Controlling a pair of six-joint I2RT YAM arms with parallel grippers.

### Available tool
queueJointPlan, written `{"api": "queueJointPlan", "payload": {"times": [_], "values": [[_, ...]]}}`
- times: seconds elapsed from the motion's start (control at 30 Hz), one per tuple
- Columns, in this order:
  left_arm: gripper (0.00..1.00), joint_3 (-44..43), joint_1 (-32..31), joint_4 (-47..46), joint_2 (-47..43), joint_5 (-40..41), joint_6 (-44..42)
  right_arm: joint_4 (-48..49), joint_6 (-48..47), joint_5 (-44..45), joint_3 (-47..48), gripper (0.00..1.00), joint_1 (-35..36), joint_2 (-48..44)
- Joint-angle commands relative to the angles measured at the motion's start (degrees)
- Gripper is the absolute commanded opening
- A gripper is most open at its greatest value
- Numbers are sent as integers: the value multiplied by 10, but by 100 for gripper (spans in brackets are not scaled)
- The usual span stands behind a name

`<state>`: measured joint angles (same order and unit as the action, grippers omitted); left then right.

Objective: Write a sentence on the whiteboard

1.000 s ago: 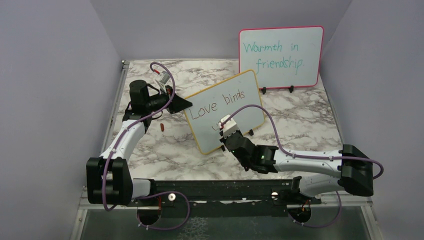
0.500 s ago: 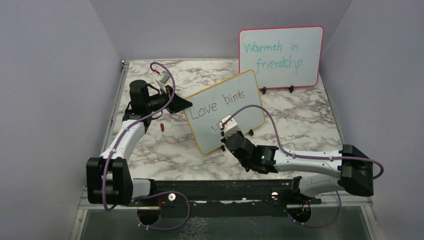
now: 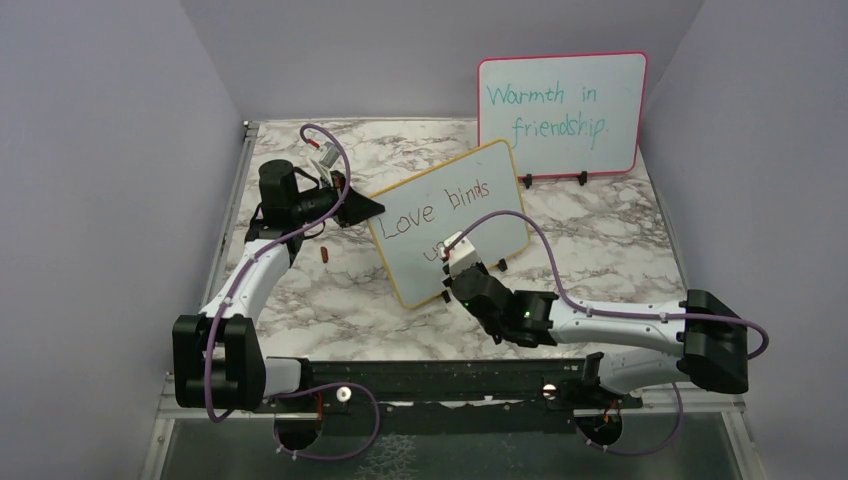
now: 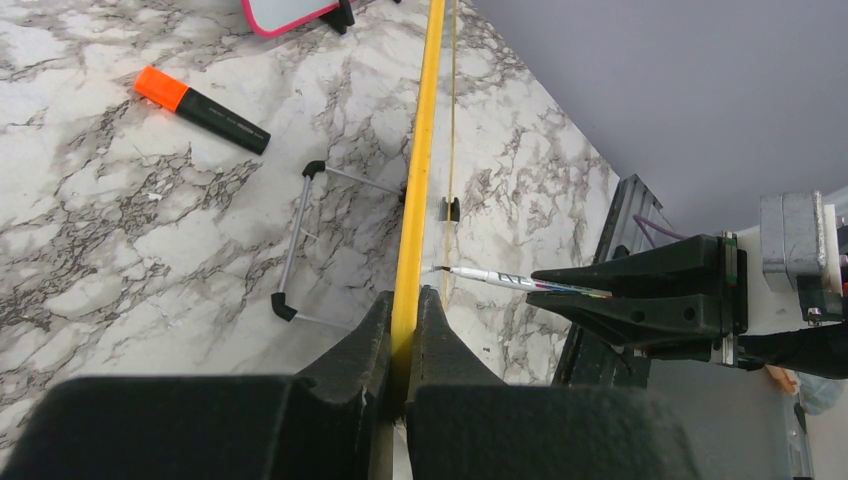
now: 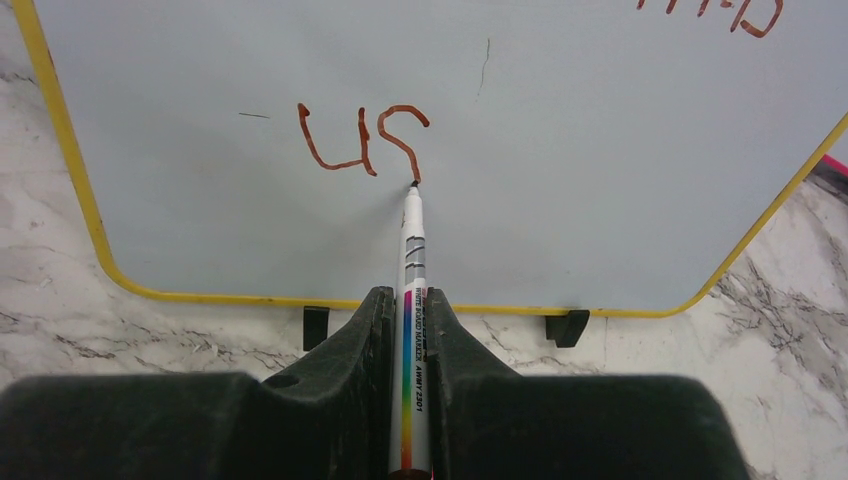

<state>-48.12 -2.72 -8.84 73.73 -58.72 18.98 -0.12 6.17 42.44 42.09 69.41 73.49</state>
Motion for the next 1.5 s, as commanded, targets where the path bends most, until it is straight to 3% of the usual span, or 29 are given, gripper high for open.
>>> {"api": "queueJointPlan", "payload": {"times": [0.0,0.6,1.03,1.47], "values": [[0,0,4,46,9,38,-41,-3,2,-41,-4,1,-3,-4],[0,-1,3,46,9,39,-41,16,-4,-62,4,1,-3,-13],[0,-4,4,55,8,44,-47,9,-15,-18,-11,1,-5,-61],[0,-4,4,56,9,42,-47,40,-27,-45,-46,1,-62,-86]]}}
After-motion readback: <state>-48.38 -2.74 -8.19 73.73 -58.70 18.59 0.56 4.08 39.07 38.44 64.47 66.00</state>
